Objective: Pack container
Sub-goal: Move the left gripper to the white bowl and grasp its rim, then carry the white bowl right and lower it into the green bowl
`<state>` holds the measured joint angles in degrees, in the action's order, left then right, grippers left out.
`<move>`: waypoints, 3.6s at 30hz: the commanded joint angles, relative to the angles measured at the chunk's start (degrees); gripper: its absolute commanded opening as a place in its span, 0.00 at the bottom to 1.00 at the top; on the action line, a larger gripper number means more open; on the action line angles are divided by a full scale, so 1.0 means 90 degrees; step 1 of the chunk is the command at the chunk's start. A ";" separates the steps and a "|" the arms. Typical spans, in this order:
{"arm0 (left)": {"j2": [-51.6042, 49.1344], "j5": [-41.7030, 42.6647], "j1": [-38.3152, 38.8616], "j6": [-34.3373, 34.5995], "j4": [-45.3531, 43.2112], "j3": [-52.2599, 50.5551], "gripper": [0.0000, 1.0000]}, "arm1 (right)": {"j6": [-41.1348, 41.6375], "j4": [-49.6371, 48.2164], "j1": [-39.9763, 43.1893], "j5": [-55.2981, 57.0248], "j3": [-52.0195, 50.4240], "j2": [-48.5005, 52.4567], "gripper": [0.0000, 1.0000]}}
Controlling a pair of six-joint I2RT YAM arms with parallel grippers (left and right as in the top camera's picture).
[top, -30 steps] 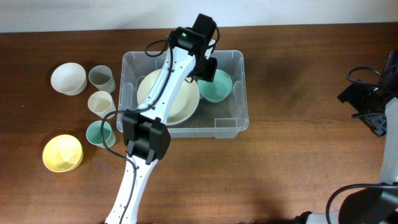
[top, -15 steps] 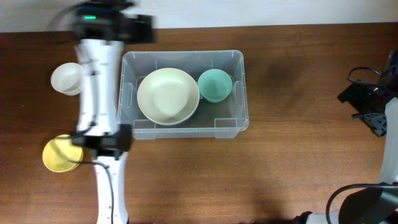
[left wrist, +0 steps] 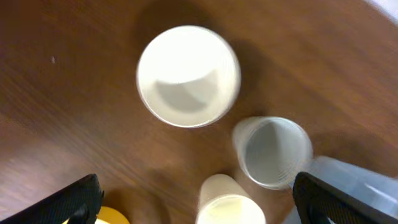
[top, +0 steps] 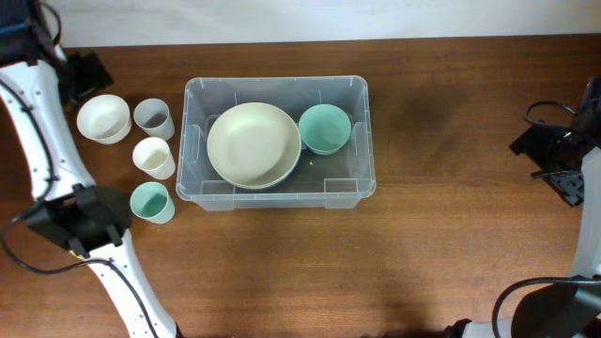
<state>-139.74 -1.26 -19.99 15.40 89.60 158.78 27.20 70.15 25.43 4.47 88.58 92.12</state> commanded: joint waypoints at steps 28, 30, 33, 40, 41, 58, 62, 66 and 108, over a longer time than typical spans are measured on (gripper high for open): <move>-0.0092 0.0211 -0.0746 0.0692 -0.2475 -0.3186 0.95 | 0.0027 -0.0015 0.0010 0.0010 -0.0039 0.0022 0.99; -0.0148 0.0168 -0.0746 0.0692 -0.2438 -0.3186 0.95 | 0.0027 -0.0015 0.0010 0.0010 -0.0039 0.0022 0.99; -0.0287 0.0165 -0.0746 0.0692 -0.2382 -0.3186 0.95 | 0.0027 -0.0017 0.0010 0.0010 -0.0039 0.0022 0.99; -0.0508 0.0165 -0.0746 0.0695 -0.2319 -0.3186 0.95 | 0.0027 -0.0015 0.0010 0.0010 -0.0039 0.0022 0.99; -0.0508 0.0165 -0.0746 0.0695 -0.2319 -0.3186 0.95 | 0.0027 -0.0015 0.0010 0.0010 -0.0039 0.0022 0.99; -0.0508 -0.0325 -0.1069 0.1073 -0.2523 -0.3152 0.01 | 0.0027 -0.0015 0.0010 0.0010 -0.0039 0.0022 0.99; -0.0495 -0.0287 -0.1464 0.1076 -0.2351 -0.2946 0.01 | 0.0027 -0.0015 0.0010 0.0010 -0.0039 0.0022 0.99; -0.0430 0.0095 -0.1868 0.1073 -0.1926 -0.2356 0.01 | 0.0027 -0.0015 0.0010 0.0010 -0.0039 0.0022 0.99; -0.0979 0.1428 0.4498 -0.0794 -0.0403 0.1095 0.01 | 0.0027 -0.0015 0.0010 0.0010 -0.0039 0.0022 0.99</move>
<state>-146.06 12.88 20.56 9.15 85.95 168.86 27.20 70.17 25.43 4.47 88.58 92.12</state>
